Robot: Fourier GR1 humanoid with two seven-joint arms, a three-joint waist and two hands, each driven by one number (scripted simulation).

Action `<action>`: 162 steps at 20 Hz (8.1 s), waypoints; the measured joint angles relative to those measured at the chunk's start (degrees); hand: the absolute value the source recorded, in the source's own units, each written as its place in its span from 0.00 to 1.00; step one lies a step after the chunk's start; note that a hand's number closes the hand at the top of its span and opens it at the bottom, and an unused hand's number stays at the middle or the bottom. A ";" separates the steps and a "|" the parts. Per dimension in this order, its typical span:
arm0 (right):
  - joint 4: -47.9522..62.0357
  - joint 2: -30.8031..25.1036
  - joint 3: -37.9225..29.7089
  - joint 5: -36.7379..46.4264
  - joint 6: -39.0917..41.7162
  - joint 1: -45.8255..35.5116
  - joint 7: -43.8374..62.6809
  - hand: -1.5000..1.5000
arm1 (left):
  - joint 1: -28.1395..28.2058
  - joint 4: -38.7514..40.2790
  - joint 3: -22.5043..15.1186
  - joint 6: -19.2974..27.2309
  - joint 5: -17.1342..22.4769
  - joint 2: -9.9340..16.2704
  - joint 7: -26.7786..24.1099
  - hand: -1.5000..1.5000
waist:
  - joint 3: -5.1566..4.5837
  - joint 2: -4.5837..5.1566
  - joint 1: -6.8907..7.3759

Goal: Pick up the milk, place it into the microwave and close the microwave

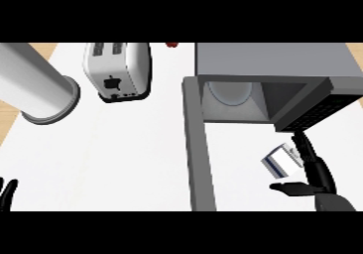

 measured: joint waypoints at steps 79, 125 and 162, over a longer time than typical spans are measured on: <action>-29.08 14.68 14.24 -15.93 -26.14 -14.64 31.20 1.00 | -1.11 10.25 20.38 -14.66 12.31 3.62 -1.90 0.00 | -0.07 -0.31 0.29; 12.35 2.27 7.48 -3.12 -53.30 -38.37 19.70 1.00 | -13.07 19.73 20.02 -16.54 8.87 5.71 -0.74 0.00 | 0.18 3.08 5.67; 12.43 7.73 10.60 1.46 -55.47 -39.33 20.98 0.00 | -17.72 25.39 19.20 -16.19 4.80 5.70 -3.53 0.00 | 0.14 2.38 5.37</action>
